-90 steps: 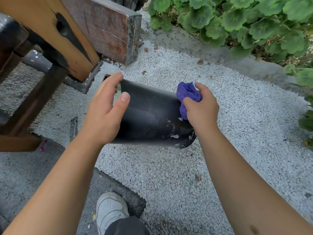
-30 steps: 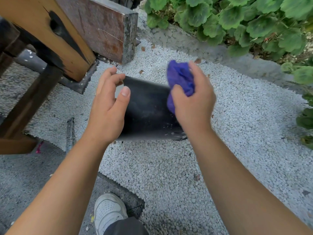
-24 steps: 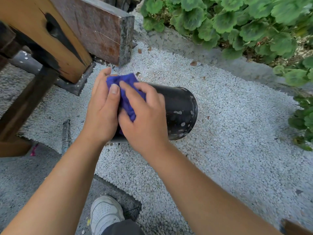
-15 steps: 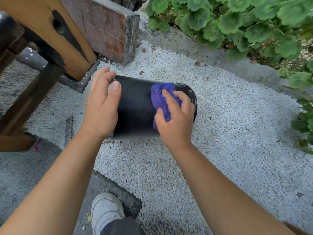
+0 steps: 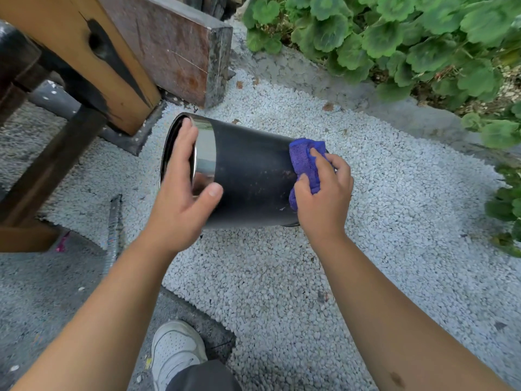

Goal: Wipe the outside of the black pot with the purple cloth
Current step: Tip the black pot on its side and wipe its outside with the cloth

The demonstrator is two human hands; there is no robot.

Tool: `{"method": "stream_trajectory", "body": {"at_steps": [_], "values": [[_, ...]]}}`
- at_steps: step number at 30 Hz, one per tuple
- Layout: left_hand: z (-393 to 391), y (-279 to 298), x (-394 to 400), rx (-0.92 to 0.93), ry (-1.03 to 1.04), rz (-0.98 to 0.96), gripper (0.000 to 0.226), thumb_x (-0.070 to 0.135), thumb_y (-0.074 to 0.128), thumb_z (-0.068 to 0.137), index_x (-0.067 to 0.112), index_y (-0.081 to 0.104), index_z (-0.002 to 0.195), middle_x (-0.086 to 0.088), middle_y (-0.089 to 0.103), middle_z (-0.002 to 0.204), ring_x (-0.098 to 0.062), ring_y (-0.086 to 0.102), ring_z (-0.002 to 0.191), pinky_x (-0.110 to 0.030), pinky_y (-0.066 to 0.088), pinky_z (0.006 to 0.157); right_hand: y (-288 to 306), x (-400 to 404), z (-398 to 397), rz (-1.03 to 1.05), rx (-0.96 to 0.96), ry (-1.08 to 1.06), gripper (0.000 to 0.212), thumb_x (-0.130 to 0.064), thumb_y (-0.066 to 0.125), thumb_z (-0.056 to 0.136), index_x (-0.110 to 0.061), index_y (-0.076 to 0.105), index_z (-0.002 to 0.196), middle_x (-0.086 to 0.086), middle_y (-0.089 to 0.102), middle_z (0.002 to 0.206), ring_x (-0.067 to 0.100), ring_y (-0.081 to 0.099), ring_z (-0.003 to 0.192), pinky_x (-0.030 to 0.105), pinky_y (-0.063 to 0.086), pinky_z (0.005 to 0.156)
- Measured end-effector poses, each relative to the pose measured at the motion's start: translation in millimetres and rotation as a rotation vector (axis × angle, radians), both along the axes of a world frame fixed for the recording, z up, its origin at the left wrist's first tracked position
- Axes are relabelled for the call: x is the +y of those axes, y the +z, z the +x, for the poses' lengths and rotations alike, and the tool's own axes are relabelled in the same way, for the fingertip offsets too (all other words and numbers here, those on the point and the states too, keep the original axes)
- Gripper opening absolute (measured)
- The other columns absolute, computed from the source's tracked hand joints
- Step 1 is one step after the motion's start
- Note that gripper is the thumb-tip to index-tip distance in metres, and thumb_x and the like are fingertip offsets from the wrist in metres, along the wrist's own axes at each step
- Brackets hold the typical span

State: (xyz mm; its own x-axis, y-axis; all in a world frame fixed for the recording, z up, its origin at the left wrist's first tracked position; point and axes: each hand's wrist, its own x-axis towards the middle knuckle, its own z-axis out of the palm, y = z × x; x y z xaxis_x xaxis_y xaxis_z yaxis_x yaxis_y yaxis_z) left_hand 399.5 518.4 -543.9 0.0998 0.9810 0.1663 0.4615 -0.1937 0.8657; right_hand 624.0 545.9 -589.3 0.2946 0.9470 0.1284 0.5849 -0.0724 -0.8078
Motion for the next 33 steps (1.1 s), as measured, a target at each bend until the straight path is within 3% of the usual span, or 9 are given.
{"method": "stream_trajectory", "body": {"at_steps": [4,8,11,14,16,19,22,28,33], "values": [[7.1,-7.2,7.2,-0.002,0.0,0.026,0.064,0.046,0.044,0.099,0.049,0.009,0.152,0.011,0.003,0.166,-0.01,0.005,0.153,-0.015,0.03,0.112,-4.8,5.6,9.2,-0.019,0.031,-0.012,0.045,-0.022,0.057,0.087,-0.02,0.059,0.132,0.005,0.046,0.135,0.025,0.043,0.121,0.041,0.04,0.104],[7.0,-8.3,11.0,-0.094,0.021,0.005,0.065,0.036,0.046,0.096,0.061,0.012,0.145,0.005,0.002,0.167,-0.013,0.007,0.153,-0.024,0.029,0.116,-8.7,11.0,21.3,-0.063,0.0,-0.015,0.045,-0.019,0.059,0.09,-0.019,0.058,0.134,0.004,0.046,0.134,0.027,0.043,0.122,0.038,0.04,0.103],[2.9,-7.8,7.2,-0.019,0.055,0.019,0.059,0.058,0.043,0.096,0.064,0.009,0.144,0.005,0.002,0.166,-0.009,0.003,0.153,-0.027,0.027,0.118,0.5,14.5,23.2,-0.044,0.083,-0.025,0.044,-0.018,0.059,0.086,-0.021,0.061,0.13,-0.005,0.046,0.125,0.022,0.049,0.117,0.024,0.039,0.098],[-2.4,-3.3,5.4,-0.018,0.084,-0.001,0.062,0.074,0.036,0.09,0.059,0.011,0.145,-0.001,0.008,0.166,-0.014,0.007,0.153,-0.034,0.017,0.123,19.9,10.3,-4.8,0.036,0.214,-0.126,0.047,-0.025,0.057,0.084,-0.027,0.059,0.131,-0.014,0.044,0.121,0.011,0.051,0.113,0.019,0.043,0.096],[-3.0,-1.8,6.9,-0.04,0.079,0.001,0.072,0.077,0.032,0.089,0.043,0.012,0.149,-0.001,0.012,0.164,-0.017,0.011,0.153,-0.043,0.013,0.124,30.6,-3.7,-39.3,0.126,0.218,-0.049,0.051,-0.026,0.056,0.083,-0.026,0.055,0.135,-0.011,0.042,0.122,0.012,0.05,0.113,0.021,0.041,0.1],[-2.5,0.2,6.6,-0.039,0.068,0.03,0.081,0.076,0.028,0.09,0.024,0.011,0.149,0.014,0.013,0.157,0.004,0.011,0.148,-0.025,0.011,0.121,27.7,-32.7,-76.3,0.234,0.031,0.214,0.054,-0.022,0.06,0.084,-0.018,0.053,0.137,0.01,0.045,0.129,0.028,0.046,0.114,0.031,0.038,0.103],[-3.1,2.4,3.9,-0.041,0.051,0.027,0.079,0.072,0.028,0.093,0.018,0.012,0.148,0.015,0.015,0.154,0.014,0.014,0.143,-0.012,0.013,0.115,8.4,-37.1,-71.4,0.231,-0.103,0.227,0.052,-0.018,0.065,0.083,-0.015,0.055,0.134,0.022,0.045,0.13,0.035,0.045,0.115,0.043,0.038,0.104],[-3.6,1.0,6.1,-0.068,0.083,0.033,0.072,0.068,0.032,0.095,0.023,0.015,0.148,0.01,0.019,0.154,0.006,0.019,0.144,-0.013,0.016,0.115,-16.8,-36.9,-42.3,0.16,-0.169,0.156,0.051,-0.023,0.057,0.085,-0.018,0.043,0.134,0.028,0.045,0.13,0.039,0.046,0.117,0.052,0.039,0.102],[-3.3,-1.1,5.5,-0.038,0.13,0.03,0.06,0.07,0.032,0.094,0.042,0.017,0.145,0.014,0.019,0.156,-0.011,0.015,0.15,-0.015,0.015,0.117,-29.3,-35.9,-22.5,0.08,-0.171,0.104,0.052,-0.026,0.054,0.087,-0.021,0.039,0.136,0.027,0.04,0.135,0.039,0.043,0.122,0.053,0.04,0.103]]}}
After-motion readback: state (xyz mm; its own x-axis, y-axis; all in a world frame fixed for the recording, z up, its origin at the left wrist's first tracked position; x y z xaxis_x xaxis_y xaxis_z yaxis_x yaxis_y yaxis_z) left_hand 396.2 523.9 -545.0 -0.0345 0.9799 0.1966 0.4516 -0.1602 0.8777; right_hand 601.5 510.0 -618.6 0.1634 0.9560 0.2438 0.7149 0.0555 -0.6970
